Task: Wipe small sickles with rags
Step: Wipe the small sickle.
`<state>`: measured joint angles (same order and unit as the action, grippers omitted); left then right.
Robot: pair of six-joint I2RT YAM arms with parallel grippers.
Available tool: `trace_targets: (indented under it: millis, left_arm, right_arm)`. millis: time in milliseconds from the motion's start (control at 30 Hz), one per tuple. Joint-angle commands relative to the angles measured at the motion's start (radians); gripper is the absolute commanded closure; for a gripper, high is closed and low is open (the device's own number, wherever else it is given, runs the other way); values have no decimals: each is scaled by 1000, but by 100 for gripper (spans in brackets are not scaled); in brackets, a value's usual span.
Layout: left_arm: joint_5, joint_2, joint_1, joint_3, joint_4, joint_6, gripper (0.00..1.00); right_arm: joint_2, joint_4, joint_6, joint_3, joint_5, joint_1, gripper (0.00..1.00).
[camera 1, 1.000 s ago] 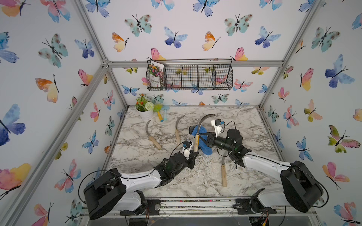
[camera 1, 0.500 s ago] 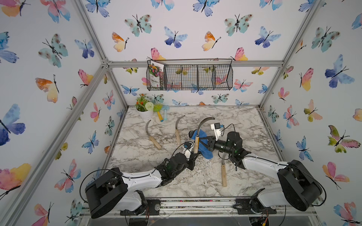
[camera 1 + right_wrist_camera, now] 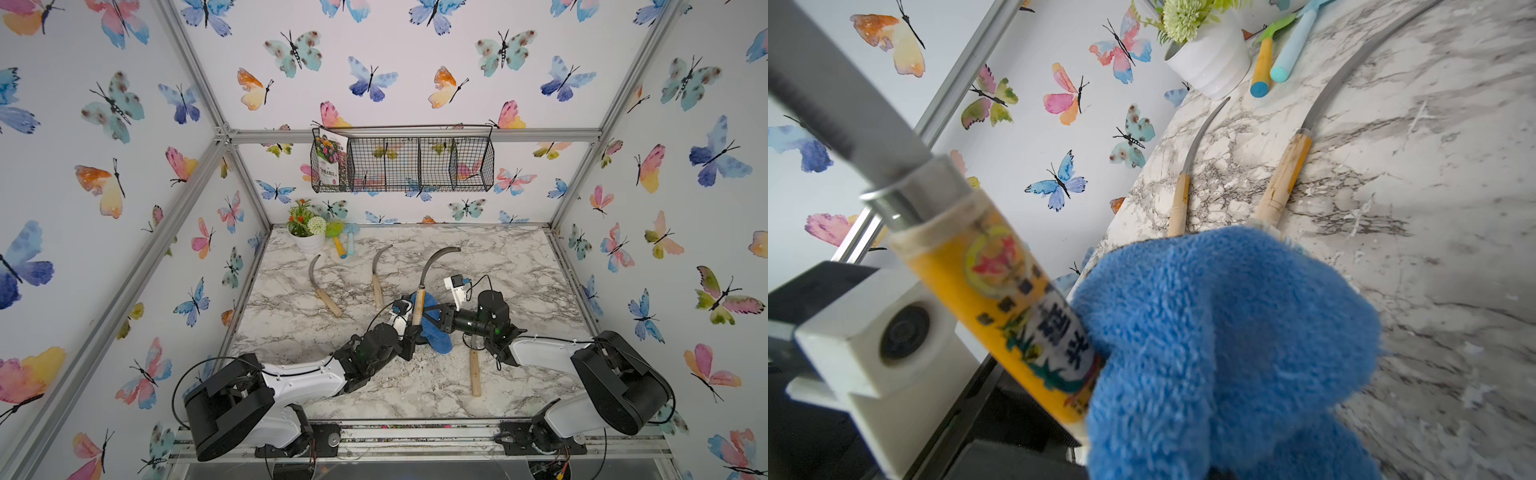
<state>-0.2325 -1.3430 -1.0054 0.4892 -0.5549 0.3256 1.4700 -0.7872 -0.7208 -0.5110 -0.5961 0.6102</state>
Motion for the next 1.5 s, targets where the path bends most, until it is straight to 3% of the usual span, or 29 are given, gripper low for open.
trace_targets:
  millis: [0,300,467,900,1067,1333,1467]
  left_arm:
    - [-9,-19,-2,34,-3,-8,100]
    - [-5,-37,-1,41,-4,-8,100]
    - [-6,-33,-1,38,-4,-7,100]
    - [-34,-43,-1,46,1,-13,100]
    - [-35,-57,-1,52,0,-15,100]
    - [-33,-73,-1,57,-3,-11,100]
    - [-28,-81,-1,61,-3,-11,100]
  right_arm:
    - [-80,30,24,-52,-12,5,97]
    - [-223,241,105,-159,52,2,97]
    - [-222,264,100,-143,48,2,98]
    - [-66,-6,-65,91,23,40,98]
    - [-94,-36,-73,108,-5,40,97]
    - [-300,235,29,-1,82,40,97]
    - [-323,292,50,-60,99,39,97]
